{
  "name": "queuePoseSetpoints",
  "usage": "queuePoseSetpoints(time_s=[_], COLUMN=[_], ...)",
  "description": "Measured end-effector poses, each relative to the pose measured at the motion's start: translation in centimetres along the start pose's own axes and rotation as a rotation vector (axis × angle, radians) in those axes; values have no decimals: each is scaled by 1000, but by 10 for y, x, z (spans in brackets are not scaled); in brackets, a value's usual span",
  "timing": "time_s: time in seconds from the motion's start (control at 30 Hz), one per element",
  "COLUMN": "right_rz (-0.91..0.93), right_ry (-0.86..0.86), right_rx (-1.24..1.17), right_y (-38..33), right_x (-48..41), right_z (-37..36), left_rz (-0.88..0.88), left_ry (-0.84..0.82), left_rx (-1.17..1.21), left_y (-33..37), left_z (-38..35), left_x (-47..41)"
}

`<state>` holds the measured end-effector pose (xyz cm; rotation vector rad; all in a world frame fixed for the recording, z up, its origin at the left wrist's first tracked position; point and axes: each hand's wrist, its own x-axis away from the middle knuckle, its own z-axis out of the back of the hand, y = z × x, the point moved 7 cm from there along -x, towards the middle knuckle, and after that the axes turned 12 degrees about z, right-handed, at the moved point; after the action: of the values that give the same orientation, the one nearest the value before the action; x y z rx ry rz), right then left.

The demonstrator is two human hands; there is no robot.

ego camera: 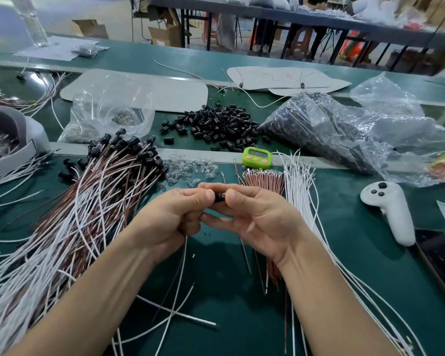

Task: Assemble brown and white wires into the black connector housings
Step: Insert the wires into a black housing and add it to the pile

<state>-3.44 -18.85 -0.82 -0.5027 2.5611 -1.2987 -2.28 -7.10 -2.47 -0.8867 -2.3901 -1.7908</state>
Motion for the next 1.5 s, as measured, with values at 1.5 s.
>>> queuePoseSetpoints(time_s=[1.5], right_rz=[367], right_ry=[731], right_rx=[-54], right_y=[-27], right_x=[6], right_z=[33], left_rz=[-64], left_ry=[144], left_rx=[-285], left_y=[16], left_z=[-6], left_x=[0])
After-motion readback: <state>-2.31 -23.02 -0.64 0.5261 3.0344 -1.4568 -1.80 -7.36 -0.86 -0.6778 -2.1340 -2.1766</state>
